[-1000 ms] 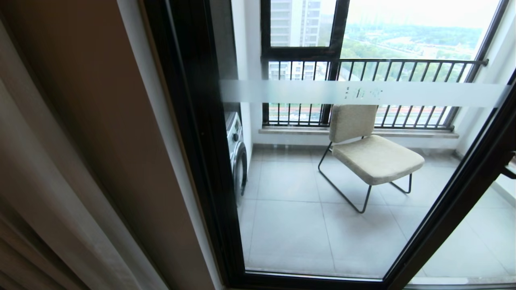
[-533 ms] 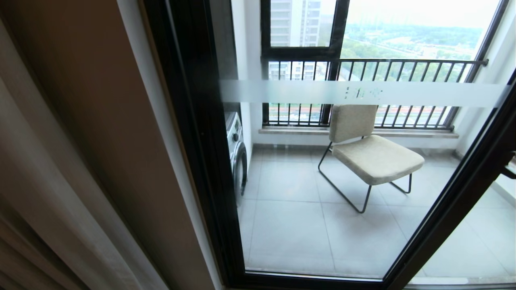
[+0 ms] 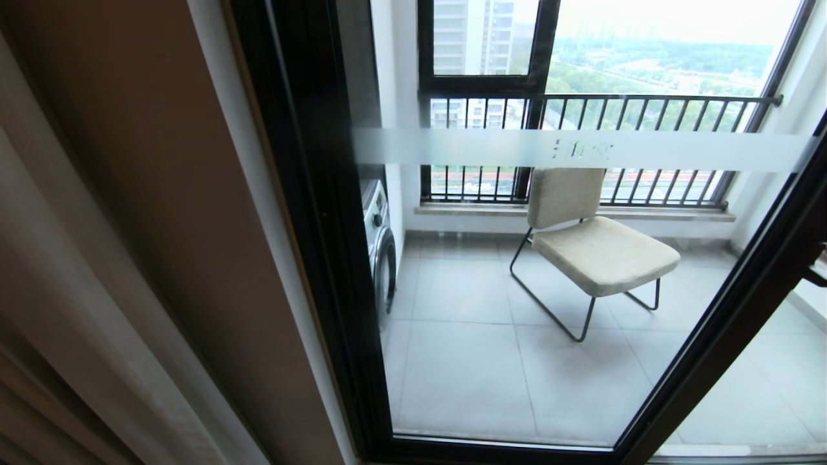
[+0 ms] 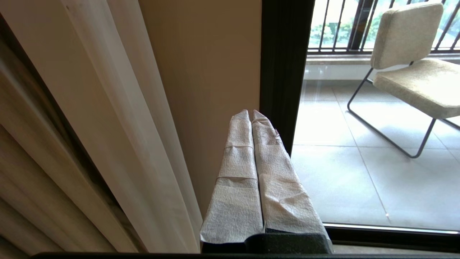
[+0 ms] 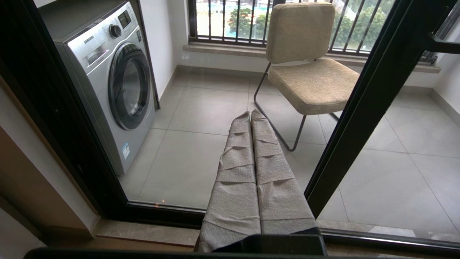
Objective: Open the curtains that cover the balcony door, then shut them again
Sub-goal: Close the inner curtains on both sides
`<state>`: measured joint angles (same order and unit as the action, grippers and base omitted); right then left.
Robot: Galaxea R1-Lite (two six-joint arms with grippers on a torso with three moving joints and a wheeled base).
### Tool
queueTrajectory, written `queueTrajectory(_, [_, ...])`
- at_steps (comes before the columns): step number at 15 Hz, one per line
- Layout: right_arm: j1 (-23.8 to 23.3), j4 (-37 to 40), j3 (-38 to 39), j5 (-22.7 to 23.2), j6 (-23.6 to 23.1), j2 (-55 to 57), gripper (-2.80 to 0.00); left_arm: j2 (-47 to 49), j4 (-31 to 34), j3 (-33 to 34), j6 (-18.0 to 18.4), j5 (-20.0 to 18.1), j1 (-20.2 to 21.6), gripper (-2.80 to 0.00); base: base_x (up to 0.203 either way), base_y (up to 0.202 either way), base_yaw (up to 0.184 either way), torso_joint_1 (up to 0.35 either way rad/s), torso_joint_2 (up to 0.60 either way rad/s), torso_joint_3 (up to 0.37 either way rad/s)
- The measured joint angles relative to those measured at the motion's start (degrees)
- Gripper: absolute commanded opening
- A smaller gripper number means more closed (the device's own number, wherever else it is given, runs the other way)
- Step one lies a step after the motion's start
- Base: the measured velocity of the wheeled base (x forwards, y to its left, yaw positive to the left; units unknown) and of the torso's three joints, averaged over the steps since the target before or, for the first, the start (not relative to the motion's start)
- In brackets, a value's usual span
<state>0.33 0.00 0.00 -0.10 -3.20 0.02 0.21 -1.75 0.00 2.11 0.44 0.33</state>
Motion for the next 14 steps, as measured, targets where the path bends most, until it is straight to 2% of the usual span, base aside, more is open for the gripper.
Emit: queueTrajectory(14, [-0.02, 0.00, 0.00, 0.00, 0.01, 0.00, -2.80, -0.05, 0.01, 0.00, 0.01, 0.05, -0.02, -2.80, 0.000, 0.000, 0.000, 0.000, 0.00, 0.000])
